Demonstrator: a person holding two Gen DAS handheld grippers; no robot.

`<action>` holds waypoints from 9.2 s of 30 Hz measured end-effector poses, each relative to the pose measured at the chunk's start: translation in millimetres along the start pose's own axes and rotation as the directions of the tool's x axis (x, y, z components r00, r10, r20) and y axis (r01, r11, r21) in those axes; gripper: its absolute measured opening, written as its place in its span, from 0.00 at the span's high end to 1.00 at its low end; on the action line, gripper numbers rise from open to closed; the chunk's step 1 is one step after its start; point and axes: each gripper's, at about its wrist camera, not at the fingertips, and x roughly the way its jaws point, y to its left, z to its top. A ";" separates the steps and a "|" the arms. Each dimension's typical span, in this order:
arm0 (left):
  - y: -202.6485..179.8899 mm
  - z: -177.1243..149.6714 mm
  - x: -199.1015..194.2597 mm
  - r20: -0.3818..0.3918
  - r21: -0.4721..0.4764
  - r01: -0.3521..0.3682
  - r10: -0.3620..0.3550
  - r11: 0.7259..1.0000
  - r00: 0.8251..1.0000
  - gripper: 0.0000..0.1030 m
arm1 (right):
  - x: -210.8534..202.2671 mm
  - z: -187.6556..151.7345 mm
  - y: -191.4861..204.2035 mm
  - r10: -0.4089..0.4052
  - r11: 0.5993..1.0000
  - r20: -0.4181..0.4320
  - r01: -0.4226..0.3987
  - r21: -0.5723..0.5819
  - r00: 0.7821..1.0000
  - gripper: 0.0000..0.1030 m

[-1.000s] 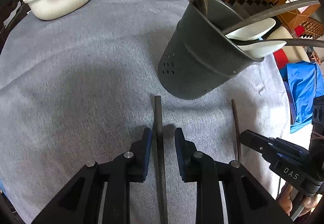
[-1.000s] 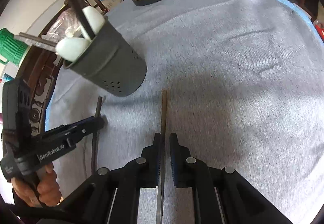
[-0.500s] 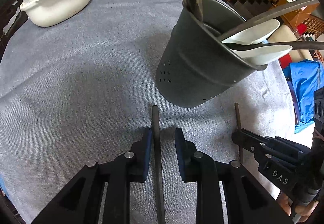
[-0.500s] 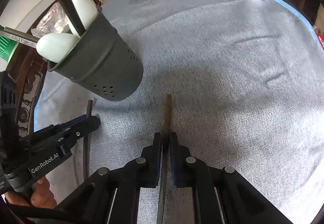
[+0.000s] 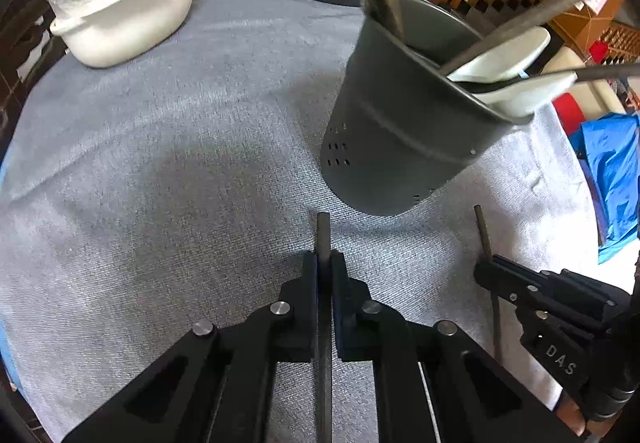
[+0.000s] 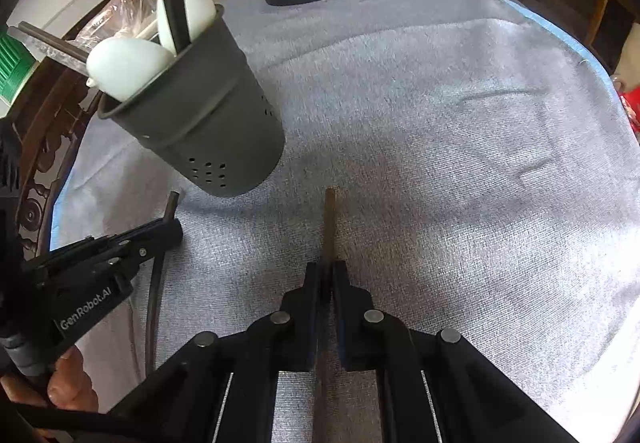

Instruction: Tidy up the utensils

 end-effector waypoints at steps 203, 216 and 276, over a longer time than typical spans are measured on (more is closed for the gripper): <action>-85.6 -219.3 -344.1 0.658 -0.206 -0.446 0.460 0.871 0.596 0.12 | -349.3 -221.5 -69.0 0.165 0.982 0.652 -0.185 -0.038 0.740 0.68; -73.2 -227.4 -335.4 0.627 -0.214 -0.444 0.471 0.870 0.620 0.09 | -340.7 -234.7 -52.5 0.115 0.992 0.676 -0.122 -0.037 0.727 0.32; -26.1 -254.6 -322.1 0.578 -0.267 -0.382 0.464 0.885 0.671 0.09 | -324.6 -243.3 8.8 0.143 0.989 0.627 -0.085 -0.121 0.766 0.32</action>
